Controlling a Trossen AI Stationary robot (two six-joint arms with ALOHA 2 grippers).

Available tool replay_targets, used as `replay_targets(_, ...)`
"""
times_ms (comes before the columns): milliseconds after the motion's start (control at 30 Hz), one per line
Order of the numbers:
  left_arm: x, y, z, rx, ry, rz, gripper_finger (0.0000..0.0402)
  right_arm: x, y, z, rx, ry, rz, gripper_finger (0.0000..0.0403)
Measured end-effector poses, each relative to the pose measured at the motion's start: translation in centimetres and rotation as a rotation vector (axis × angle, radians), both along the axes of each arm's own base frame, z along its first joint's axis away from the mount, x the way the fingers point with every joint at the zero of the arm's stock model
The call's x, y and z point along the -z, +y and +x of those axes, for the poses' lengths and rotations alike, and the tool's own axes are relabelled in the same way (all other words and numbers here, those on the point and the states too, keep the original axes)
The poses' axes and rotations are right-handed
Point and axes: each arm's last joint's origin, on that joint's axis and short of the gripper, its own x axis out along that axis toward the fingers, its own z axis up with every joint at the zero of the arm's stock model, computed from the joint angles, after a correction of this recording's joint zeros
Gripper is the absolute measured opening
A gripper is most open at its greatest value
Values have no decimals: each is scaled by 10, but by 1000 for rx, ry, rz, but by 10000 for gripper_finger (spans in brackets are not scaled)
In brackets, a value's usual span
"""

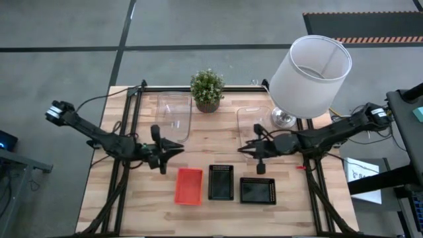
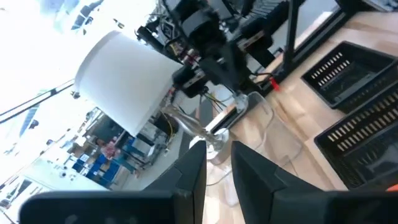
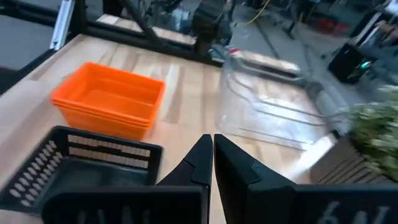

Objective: Stack baskets by color
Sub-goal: Stack the left black bin on the right black bins

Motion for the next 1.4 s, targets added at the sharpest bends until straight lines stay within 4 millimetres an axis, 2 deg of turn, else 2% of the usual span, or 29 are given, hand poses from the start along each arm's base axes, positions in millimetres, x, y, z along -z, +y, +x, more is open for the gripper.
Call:
replay_targets(333, 4, 9, -18, -7, -42, -22, 58, -31, 46, 41, -46, 241, 64, 9)
replay_targets(567, 0, 9, -18, -7, -69, -36, 58, -41, 76, 70, -90, 461, -13, 9)
replay_targets(667, 1, 9, -18, -7, -65, -35, 58, -39, 82, 82, -127, 554, -87, 15)
replay_targets(800, 1, 9, -17, -7, -64, -34, 58, -34, 87, 95, -171, 658, -192, 45)
replay_targets(967, 2, 8, -17, -7, -61, -33, 58, -11, 90, 105, -316, 802, -427, 102)
replay_targets(1133, 2, 8, -17, -6, -60, -32, 58, 4, 95, 113, -439, 853, -560, 149)
replay_targets(1267, 2, 8, -17, -6, -60, -33, 58, 12, 95, 108, -633, 929, -675, 163)
replay_targets(1400, 2, 8, -17, -6, -61, -33, 58, 13, 93, 109, -711, 922, -734, 160)
